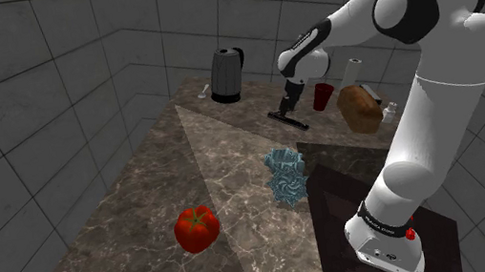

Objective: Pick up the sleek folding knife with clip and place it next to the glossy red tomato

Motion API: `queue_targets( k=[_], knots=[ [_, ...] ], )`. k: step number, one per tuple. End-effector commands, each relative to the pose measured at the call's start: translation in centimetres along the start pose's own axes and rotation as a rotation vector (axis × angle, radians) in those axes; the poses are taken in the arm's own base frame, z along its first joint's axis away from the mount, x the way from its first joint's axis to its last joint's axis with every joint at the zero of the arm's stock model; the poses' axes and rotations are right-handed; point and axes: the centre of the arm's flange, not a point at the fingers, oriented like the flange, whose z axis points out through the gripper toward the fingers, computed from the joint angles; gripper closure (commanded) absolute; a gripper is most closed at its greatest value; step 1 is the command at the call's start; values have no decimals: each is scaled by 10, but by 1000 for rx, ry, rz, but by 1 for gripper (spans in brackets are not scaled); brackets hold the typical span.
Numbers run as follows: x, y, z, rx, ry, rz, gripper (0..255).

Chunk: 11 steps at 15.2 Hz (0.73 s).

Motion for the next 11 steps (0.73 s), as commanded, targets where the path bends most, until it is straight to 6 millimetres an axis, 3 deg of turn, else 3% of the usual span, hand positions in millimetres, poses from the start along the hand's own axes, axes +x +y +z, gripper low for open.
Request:
queue_targets(
  k=[1,4,11],
  knots=[
    [1,0,12,0,0,0,0],
    [1,0,25,0,0,0,0],
    [1,0,25,0,0,0,0]
  ],
)
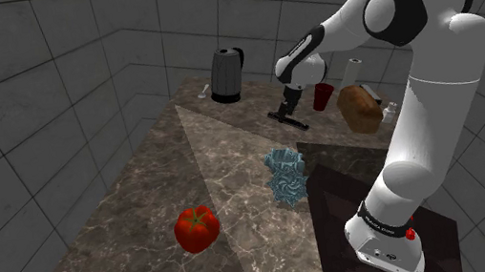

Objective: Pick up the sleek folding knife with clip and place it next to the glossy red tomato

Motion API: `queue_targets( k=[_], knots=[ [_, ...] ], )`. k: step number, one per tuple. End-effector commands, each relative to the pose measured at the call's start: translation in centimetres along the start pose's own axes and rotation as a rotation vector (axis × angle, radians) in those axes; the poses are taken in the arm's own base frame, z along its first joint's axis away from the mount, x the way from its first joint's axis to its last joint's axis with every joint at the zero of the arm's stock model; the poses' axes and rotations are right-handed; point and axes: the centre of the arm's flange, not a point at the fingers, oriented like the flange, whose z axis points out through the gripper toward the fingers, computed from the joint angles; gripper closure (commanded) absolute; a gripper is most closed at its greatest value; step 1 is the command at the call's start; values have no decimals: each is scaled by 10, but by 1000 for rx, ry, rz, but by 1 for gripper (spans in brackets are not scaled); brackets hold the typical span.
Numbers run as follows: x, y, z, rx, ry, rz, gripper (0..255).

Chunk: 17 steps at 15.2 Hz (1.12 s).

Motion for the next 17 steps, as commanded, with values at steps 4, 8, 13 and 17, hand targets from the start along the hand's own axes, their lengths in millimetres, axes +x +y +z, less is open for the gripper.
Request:
queue_targets(
  k=[4,8,13,17],
  knots=[
    [0,0,0,0,0,0,255],
    [0,0,0,0,0,0,255],
    [1,0,-10,0,0,0,255],
    [3,-1,-31,0,0,0,255]
  ],
)
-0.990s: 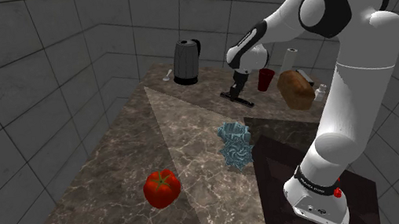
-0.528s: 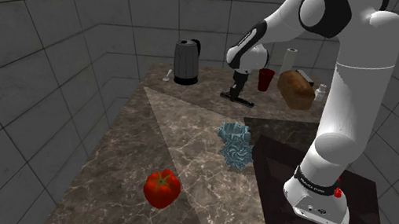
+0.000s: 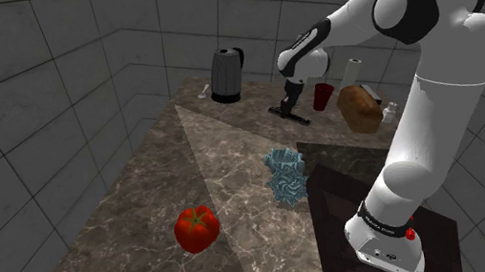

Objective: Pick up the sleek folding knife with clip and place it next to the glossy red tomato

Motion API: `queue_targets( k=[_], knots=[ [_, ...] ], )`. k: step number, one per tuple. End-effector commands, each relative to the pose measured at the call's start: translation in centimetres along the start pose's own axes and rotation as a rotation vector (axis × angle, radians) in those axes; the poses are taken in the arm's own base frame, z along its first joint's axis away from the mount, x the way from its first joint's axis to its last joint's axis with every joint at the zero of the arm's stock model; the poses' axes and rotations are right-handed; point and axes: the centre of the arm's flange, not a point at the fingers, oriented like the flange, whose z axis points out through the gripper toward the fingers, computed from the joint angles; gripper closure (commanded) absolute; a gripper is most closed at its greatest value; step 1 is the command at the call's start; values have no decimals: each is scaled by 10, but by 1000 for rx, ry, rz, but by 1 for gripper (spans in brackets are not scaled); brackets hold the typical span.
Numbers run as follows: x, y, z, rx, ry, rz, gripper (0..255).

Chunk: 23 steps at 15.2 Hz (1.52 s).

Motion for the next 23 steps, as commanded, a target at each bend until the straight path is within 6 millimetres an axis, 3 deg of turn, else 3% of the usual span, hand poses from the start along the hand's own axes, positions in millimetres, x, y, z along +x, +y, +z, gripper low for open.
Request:
queue_targets(
  k=[1,23],
  knots=[
    [2,-1,-11,0,0,0,255],
    [11,-5,-126,0,0,0,255]
  ],
)
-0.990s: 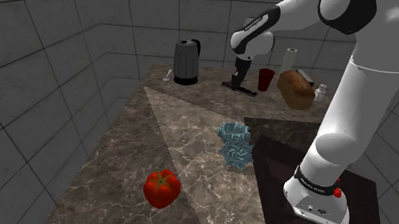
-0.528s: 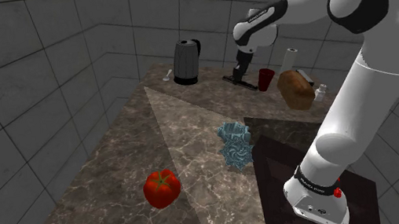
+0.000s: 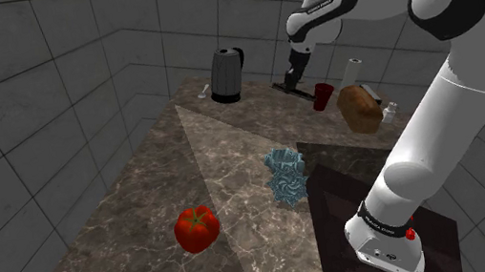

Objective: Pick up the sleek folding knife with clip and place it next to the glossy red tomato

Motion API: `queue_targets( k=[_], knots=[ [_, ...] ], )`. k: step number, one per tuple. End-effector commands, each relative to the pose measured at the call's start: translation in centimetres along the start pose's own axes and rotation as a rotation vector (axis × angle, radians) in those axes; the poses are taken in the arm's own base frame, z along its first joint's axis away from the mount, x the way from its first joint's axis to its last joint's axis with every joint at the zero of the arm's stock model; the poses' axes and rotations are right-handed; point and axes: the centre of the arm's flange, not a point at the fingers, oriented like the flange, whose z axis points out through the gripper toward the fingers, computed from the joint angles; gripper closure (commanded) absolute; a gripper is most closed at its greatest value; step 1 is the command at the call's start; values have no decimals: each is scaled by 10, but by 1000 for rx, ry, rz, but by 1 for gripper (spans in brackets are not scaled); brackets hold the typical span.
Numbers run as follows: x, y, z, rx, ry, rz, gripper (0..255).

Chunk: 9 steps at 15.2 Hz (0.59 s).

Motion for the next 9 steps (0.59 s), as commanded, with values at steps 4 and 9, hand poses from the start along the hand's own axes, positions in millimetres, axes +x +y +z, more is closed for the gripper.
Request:
queue_targets(
  k=[4,9],
  knots=[
    [-1,-40,-8,0,0,0,255],
    [-3,-106,-6,0,0,0,255]
  ],
)
